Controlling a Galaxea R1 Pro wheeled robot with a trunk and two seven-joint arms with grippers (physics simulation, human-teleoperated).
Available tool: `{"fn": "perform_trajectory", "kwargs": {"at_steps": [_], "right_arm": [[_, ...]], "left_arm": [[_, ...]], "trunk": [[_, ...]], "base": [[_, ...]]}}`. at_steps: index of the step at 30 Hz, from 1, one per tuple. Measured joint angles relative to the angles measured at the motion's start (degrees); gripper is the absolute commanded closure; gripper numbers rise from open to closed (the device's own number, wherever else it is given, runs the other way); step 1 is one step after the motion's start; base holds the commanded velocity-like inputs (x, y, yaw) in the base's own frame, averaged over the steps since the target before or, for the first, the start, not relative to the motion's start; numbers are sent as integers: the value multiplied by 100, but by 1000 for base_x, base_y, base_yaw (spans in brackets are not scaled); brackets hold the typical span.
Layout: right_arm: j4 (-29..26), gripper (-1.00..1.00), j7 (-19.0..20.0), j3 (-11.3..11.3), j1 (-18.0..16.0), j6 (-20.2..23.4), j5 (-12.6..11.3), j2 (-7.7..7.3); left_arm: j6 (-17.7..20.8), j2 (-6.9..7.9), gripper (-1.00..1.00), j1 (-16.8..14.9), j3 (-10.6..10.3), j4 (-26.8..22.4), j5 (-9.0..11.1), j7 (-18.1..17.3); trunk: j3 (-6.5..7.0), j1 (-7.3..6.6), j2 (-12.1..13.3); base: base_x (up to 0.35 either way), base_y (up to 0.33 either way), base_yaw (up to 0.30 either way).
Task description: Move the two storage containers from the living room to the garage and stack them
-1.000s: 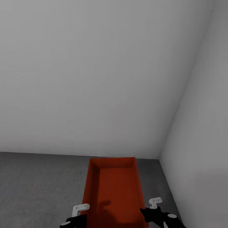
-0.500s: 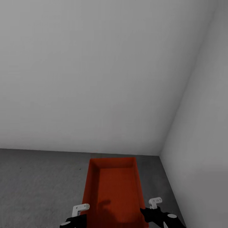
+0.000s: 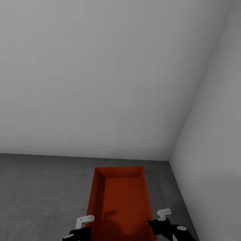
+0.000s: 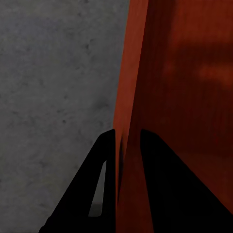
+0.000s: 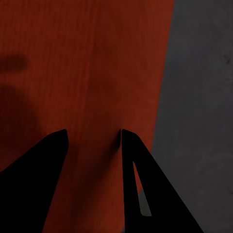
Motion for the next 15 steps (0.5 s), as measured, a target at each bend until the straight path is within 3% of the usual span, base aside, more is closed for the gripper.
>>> {"fn": "perform_trajectory", "kwargs": {"at_steps": [15], "right_arm": [[0,100,0,-1,0,0,1,-1]], "left_arm": [[0,-5,100,0,0,-1,-2,8]], "trunk": [[-408,330,-602]], "base": [[0,0,0]]}}
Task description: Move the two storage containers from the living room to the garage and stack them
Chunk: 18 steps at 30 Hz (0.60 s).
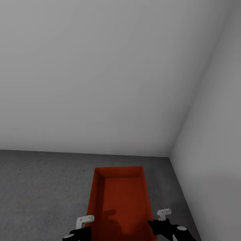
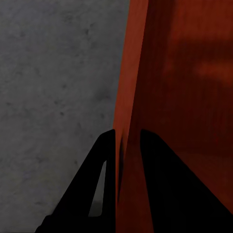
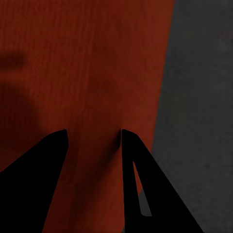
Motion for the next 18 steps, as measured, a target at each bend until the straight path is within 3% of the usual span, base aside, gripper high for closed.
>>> {"fn": "perform_trajectory", "kwargs": {"at_steps": [18], "right_arm": [[0,100,1,0,0,0,1,1]], "left_arm": [[-6,5,100,0,0,6,11,-6]], "trunk": [[-490,396,-722]], "base": [[0,0,0]]}}
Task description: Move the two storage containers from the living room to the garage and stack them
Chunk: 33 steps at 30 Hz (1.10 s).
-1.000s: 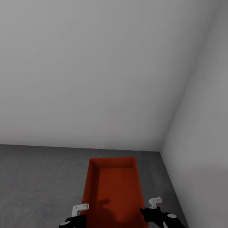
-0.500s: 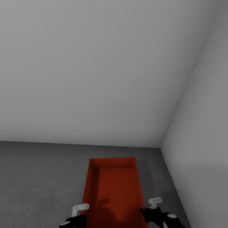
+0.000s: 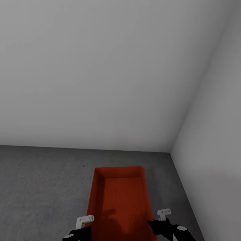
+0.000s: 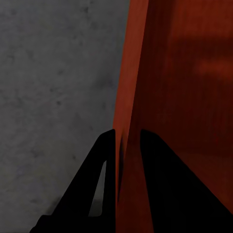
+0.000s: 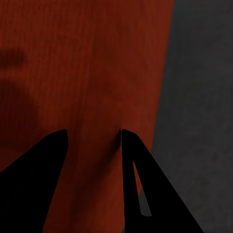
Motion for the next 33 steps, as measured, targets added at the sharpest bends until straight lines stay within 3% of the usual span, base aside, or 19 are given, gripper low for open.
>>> {"fn": "perform_trajectory", "kwargs": {"at_steps": [29,33], "right_arm": [[0,100,0,0,0,0,0,0],[-2,100,-1,1,-1,1,-2,0]], "left_arm": [[-1,-1,100,0,0,0,0,1],[-2,-1,100,0,0,0,0,1]], "trunk": [[-789,637,-1163],[-825,638,-1165]], "base": [[0,0,0],[0,0,0]]}}
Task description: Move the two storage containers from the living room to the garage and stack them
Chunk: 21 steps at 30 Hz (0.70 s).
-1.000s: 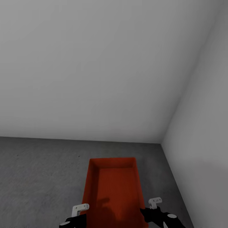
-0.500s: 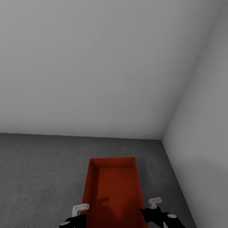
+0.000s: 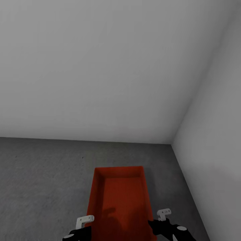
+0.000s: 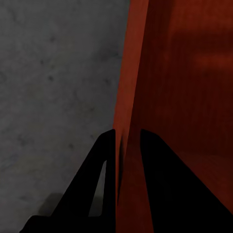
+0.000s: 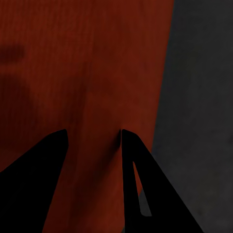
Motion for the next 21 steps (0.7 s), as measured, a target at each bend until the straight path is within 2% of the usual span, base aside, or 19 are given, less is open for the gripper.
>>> {"fn": "perform_trajectory", "kwargs": {"at_steps": [18,21], "right_arm": [[-1,100,1,0,0,0,-3,1],[0,100,-22,134,-4,-119,-184,-60]], "left_arm": [[3,3,100,0,0,-3,2,-4],[-73,-63,100,-5,27,-43,-66,35]], "trunk": [[-16,0,0],[-16,0,0]], "base": [[0,0,0],[0,0,0]]}}
